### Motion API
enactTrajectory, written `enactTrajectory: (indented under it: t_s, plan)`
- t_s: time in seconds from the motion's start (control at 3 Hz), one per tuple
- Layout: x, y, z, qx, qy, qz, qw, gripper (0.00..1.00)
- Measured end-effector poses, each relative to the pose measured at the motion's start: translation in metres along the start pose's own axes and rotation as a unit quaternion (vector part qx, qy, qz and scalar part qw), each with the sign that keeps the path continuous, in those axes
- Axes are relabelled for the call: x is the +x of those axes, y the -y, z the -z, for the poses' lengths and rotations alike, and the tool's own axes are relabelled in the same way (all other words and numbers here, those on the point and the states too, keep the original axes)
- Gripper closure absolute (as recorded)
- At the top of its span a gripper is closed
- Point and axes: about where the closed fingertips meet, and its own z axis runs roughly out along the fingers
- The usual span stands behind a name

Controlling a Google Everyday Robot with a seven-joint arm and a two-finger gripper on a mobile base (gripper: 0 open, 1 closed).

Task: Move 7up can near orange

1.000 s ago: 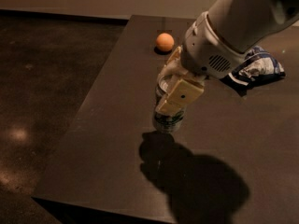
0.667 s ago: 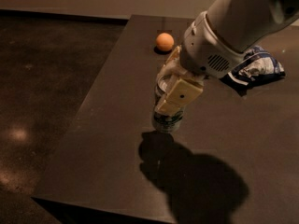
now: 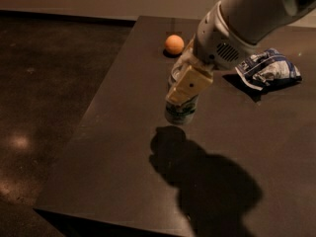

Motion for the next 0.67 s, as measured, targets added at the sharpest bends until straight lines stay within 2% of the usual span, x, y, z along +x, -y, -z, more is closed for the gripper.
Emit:
enactTrajectory:
  t_s: [0.33,0.67]
  plan:
    - [-0.002,0.039,0.003,0.025,0.011,-0.024,0.9993,1.00]
    - [-0.007,0.080,0.001,0.036,0.023,-0.039,0.9984,1.00]
